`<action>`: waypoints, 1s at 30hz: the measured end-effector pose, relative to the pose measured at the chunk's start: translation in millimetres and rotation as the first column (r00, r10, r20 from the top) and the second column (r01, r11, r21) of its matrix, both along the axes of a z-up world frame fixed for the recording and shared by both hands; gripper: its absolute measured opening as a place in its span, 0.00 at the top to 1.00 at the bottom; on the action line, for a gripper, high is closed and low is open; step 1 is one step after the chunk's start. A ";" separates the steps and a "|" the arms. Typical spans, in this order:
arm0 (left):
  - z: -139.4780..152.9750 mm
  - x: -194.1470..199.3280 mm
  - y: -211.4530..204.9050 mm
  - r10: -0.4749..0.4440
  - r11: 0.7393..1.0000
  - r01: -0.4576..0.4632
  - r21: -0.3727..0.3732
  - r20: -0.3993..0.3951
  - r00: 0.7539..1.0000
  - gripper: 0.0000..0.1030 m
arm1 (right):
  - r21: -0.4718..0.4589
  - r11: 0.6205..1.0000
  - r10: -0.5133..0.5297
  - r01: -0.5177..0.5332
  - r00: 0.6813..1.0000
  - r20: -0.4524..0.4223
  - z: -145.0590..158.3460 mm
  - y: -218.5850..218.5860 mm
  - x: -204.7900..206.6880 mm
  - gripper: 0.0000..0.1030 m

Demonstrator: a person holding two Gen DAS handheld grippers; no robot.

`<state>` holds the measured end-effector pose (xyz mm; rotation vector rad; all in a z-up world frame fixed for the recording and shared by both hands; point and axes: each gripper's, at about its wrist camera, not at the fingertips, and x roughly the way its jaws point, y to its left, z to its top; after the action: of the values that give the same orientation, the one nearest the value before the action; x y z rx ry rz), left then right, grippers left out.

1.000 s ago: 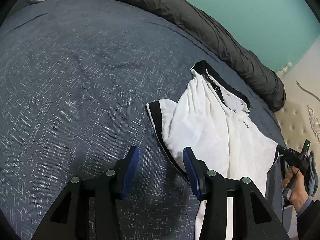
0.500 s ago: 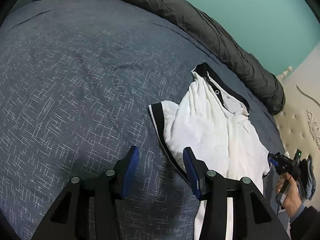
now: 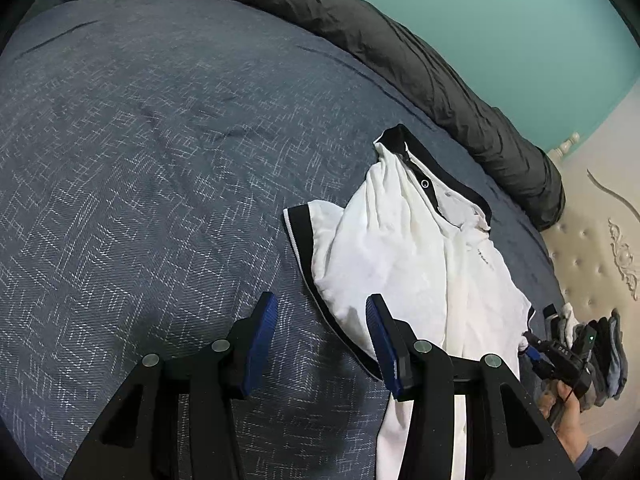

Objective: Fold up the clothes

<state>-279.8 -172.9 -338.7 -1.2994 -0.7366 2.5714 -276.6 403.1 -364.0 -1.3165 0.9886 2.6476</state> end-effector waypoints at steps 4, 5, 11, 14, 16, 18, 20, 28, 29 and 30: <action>0.0 0.4 -2.1 0.002 1.000 -0.002 0.005 0.001 1.000 0.52 | 0.047 0.999 -0.003 0.003 1.000 -0.009 3.9 -5.5 4.7 0.92; 0.1 0.5 -2.6 0.002 1.000 -0.002 0.007 0.001 1.000 0.52 | 0.059 0.998 -0.013 0.013 1.000 -0.012 6.6 -4.6 6.9 0.93; 2.1 0.8 -3.2 0.007 1.000 -0.007 0.011 -0.001 1.000 0.52 | 0.127 0.990 -0.067 0.067 0.998 -0.007 17.4 15.6 17.6 0.94; 3.1 0.9 -3.4 0.008 1.000 -0.008 0.013 -0.001 1.000 0.52 | 0.115 0.992 -0.061 0.057 0.998 0.034 7.1 19.5 18.2 0.94; 3.0 0.8 -2.0 -0.001 1.000 0.001 0.013 0.001 1.000 0.52 | 0.080 0.996 -0.034 0.030 0.998 0.049 0.1 16.9 17.2 0.90; 1.7 0.2 -1.5 -0.035 0.999 0.035 0.016 0.007 0.999 0.52 | 0.109 0.993 -0.051 0.047 0.998 0.034 6.4 13.3 23.9 0.79; 0.1 -0.6 -1.8 -0.034 0.999 0.034 0.014 0.012 0.999 0.52 | 0.162 0.984 -0.083 0.079 0.996 0.020 16.1 10.9 35.0 0.62; -2.4 -3.7 0.1 -0.024 1.000 0.025 -0.016 0.016 1.000 0.52 | 0.110 0.983 -0.132 0.144 0.985 -0.107 37.0 -10.8 102.5 0.54; -1.6 -4.0 1.1 -0.024 0.999 0.024 -0.030 0.013 1.000 0.52 | 0.096 0.985 -0.129 0.141 0.984 -0.121 36.5 -16.5 109.8 0.53; -1.0 -4.4 2.0 -0.024 0.999 0.024 -0.042 0.010 1.000 0.52 | 0.082 0.987 -0.126 0.138 0.983 -0.135 36.1 -22.1 117.2 0.53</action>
<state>-284.2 -170.9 -339.7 -1.3258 -0.6682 2.5764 -159.4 380.9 -327.9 -1.0354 0.9213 2.6696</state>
